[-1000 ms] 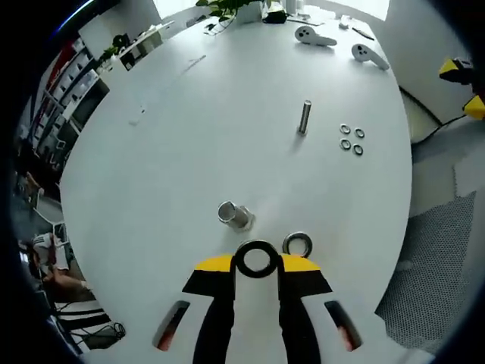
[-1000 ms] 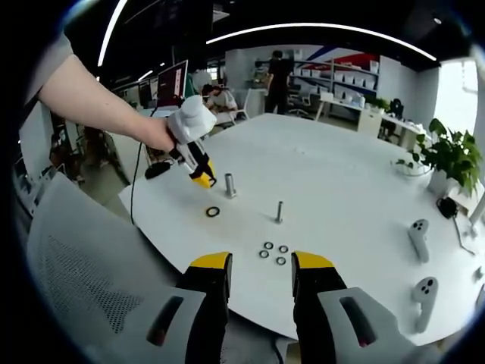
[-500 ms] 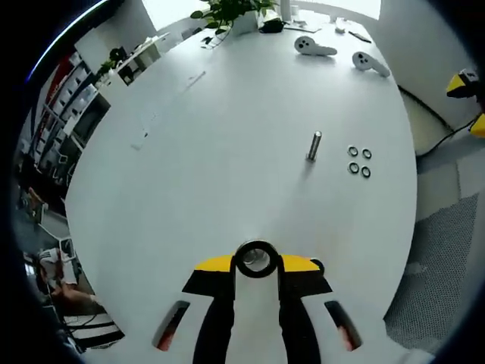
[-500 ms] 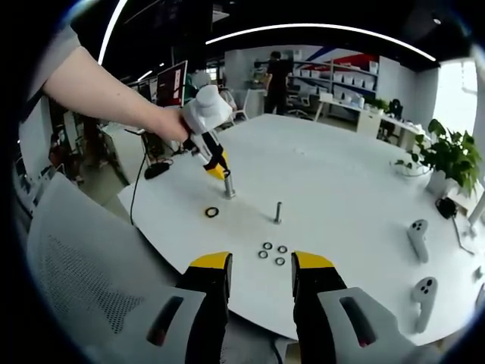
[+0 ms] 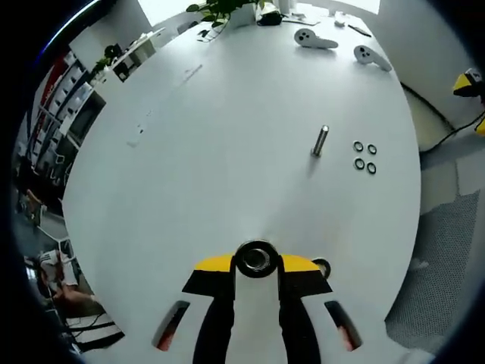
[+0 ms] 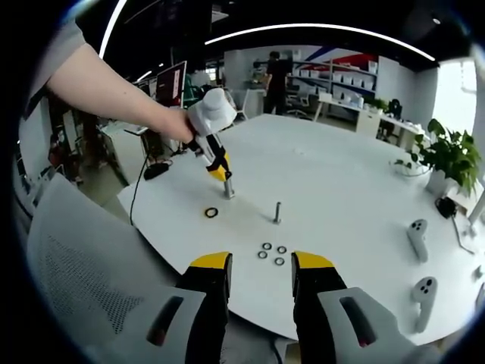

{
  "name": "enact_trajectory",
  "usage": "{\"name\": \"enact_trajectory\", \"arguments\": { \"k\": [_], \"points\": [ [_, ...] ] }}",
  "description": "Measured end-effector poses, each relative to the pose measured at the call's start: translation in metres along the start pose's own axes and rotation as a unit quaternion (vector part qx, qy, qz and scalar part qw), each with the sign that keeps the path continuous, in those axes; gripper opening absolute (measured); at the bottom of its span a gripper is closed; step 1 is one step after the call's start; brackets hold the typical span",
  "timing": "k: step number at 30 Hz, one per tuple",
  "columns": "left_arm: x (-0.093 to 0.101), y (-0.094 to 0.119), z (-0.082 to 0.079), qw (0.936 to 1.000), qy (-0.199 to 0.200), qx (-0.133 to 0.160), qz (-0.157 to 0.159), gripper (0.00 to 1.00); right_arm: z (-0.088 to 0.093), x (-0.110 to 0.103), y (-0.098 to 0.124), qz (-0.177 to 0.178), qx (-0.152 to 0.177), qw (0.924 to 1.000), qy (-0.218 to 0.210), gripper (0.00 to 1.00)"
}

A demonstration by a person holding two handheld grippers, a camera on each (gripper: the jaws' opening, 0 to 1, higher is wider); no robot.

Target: Place the washer onto the threaded stud by aligning its center hole with the stud, sliding it down to the base, and recovering from edge contact or off-axis alignment until the washer reaches the visible bottom stop.

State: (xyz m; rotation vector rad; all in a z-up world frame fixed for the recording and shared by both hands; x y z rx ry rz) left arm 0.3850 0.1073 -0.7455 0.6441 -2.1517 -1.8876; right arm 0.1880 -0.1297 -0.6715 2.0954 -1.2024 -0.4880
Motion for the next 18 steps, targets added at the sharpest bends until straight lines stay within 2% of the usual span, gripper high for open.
{"name": "enact_trajectory", "arguments": {
  "k": [18],
  "points": [
    [0.001,-0.021,0.000,0.9997,-0.005,-0.022,0.011,0.19,0.000,0.001,0.000,0.004,-0.002,1.0000,0.000,0.33]
  ]
}}
Point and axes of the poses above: the point that each gripper's makers call its tool centre point, and the gripper's own axes: y roughly backward along the fingers, x roughly to its right, z roughly out of its underside, the point moved 6 cm from there along y, roughly backward along the fingers, and after that the axes turned 9 degrees about -x, right-handed, at the moved point
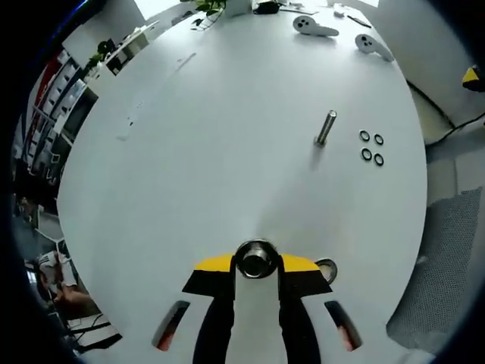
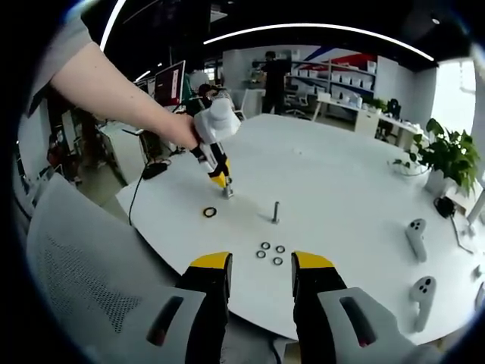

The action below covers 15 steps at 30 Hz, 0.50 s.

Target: Place the washer onto the threaded stud by aligning its center hole with the stud, sliding it down to the base, and recovering from edge contact or off-axis alignment until the washer reaches the visible bottom stop.

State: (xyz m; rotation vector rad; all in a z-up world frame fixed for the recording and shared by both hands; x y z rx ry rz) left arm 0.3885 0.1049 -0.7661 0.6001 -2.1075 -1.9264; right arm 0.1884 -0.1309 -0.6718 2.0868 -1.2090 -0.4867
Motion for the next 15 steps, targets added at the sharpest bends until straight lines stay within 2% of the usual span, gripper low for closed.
{"name": "enact_trajectory", "arguments": {
  "k": [15],
  "points": [
    [0.002,-0.019,0.003,1.0000,0.000,-0.001,-0.001,0.19,0.001,0.001,0.000,0.004,-0.003,1.0000,0.000,0.33]
  ]
}}
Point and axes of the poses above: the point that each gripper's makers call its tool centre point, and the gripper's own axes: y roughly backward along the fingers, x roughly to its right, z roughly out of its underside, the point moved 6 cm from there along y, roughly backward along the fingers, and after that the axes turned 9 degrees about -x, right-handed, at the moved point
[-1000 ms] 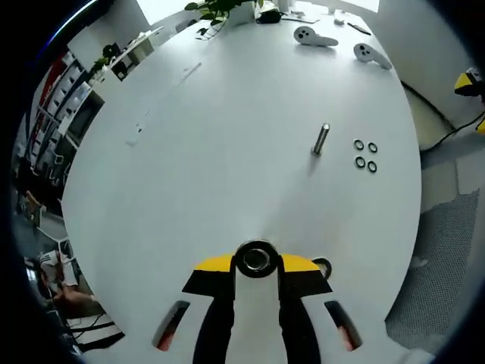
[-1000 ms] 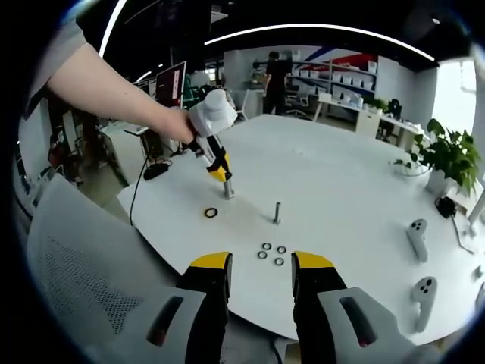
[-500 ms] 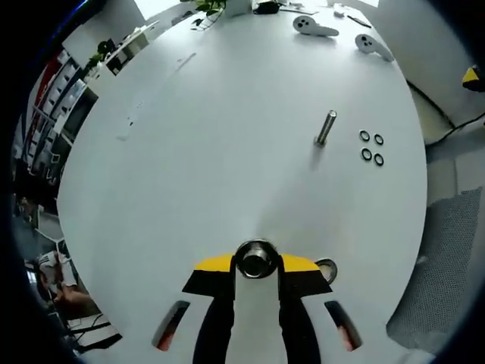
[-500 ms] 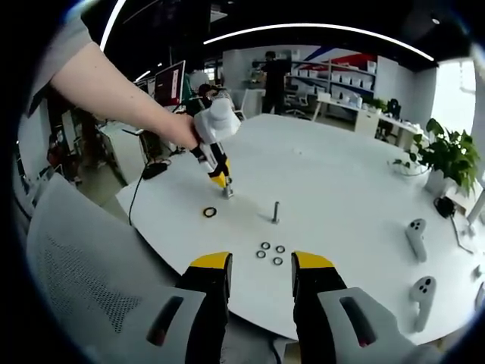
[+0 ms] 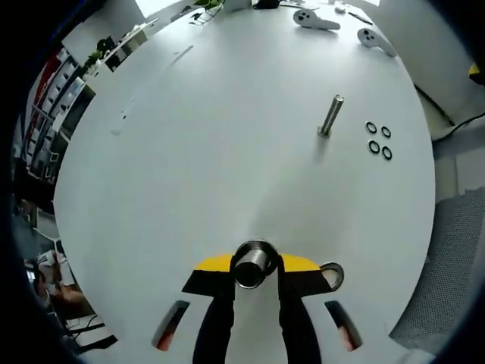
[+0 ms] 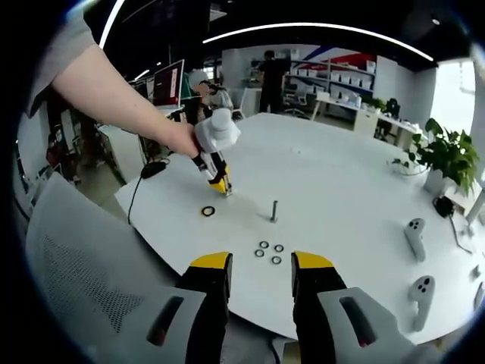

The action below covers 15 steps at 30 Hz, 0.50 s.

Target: Place the washer onto the threaded stud by aligning its center hole with the stud, sliding it down to the base, and recovering from edge contact or off-axis alignment until the washer reaches the visible bottom stop.

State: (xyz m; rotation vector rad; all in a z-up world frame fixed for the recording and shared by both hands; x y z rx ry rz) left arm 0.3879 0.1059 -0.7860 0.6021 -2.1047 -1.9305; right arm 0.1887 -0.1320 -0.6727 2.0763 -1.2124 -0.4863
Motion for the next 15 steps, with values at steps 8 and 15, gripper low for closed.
{"name": "enact_trajectory", "arguments": {
  "k": [8,15],
  "points": [
    [-0.0025,-0.0086,0.0013,1.0000,0.008,0.001,0.004,0.19,0.0006,-0.0001,-0.0004,0.000,-0.003,1.0000,0.001,0.33],
    [-0.0029,-0.0087,0.0004,0.9999,0.009,0.004,0.007,0.19,0.0008,-0.0002,-0.0004,0.001,-0.004,1.0000,0.002,0.33]
  ]
}}
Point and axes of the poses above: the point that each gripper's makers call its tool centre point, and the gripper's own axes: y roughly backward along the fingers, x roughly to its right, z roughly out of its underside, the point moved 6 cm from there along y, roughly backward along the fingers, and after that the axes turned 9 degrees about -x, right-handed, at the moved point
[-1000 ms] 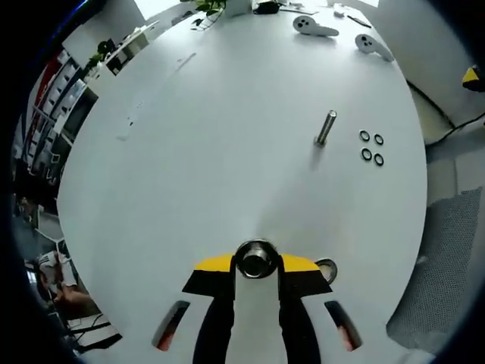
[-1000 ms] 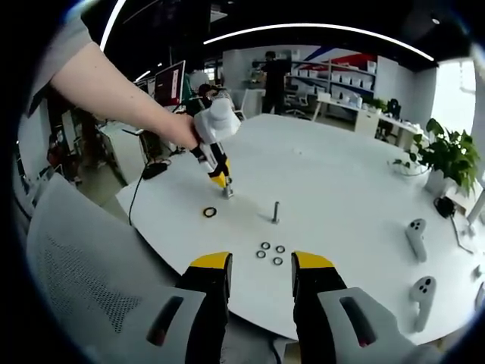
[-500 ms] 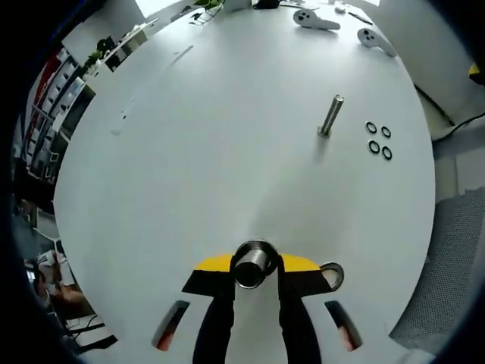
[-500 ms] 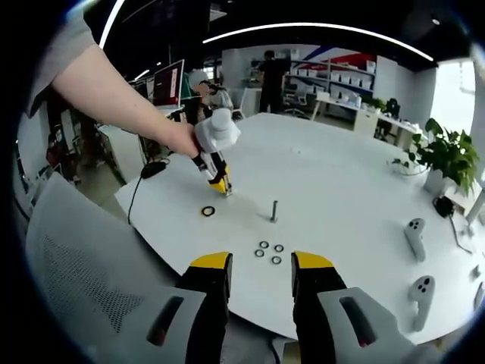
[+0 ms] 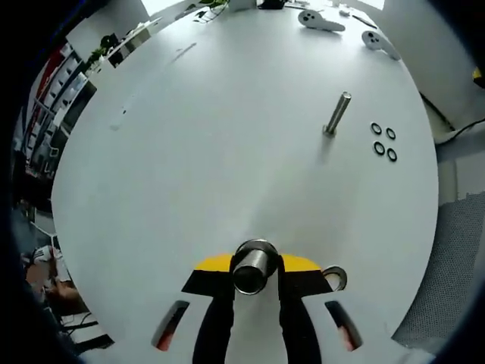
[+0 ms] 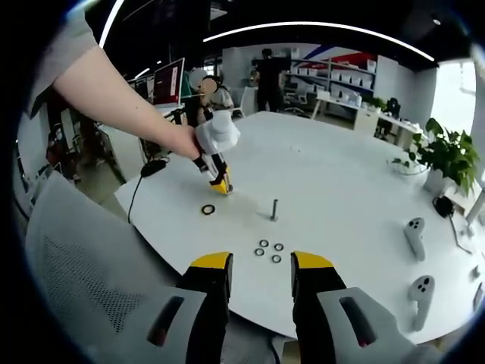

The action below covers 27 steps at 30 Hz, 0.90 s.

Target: Place the washer onto the threaded stud by aligning its center hole with the stud, sliding it down to the base, and recovering from edge contact or off-axis alignment until the washer reaches the visible bottom stop.

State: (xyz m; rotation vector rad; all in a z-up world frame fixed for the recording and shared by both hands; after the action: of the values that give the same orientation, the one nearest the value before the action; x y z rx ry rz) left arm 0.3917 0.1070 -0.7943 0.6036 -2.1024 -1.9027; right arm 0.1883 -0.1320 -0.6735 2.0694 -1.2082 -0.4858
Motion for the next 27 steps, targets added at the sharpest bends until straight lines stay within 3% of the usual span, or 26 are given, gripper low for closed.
{"name": "enact_trajectory", "arguments": {
  "k": [10,14,27],
  "points": [
    [0.001,-0.003,0.002,0.9999,-0.006,0.007,0.011,0.21,0.000,0.000,0.000,-0.001,-0.001,1.0000,0.000,0.33],
    [0.000,-0.002,0.004,0.9999,-0.012,0.009,-0.004,0.23,0.000,0.000,0.000,-0.001,-0.001,1.0000,-0.002,0.33],
    [-0.006,0.018,0.014,0.9987,0.030,0.033,-0.023,0.27,0.000,-0.001,-0.001,-0.007,0.002,1.0000,-0.007,0.33]
  ]
}}
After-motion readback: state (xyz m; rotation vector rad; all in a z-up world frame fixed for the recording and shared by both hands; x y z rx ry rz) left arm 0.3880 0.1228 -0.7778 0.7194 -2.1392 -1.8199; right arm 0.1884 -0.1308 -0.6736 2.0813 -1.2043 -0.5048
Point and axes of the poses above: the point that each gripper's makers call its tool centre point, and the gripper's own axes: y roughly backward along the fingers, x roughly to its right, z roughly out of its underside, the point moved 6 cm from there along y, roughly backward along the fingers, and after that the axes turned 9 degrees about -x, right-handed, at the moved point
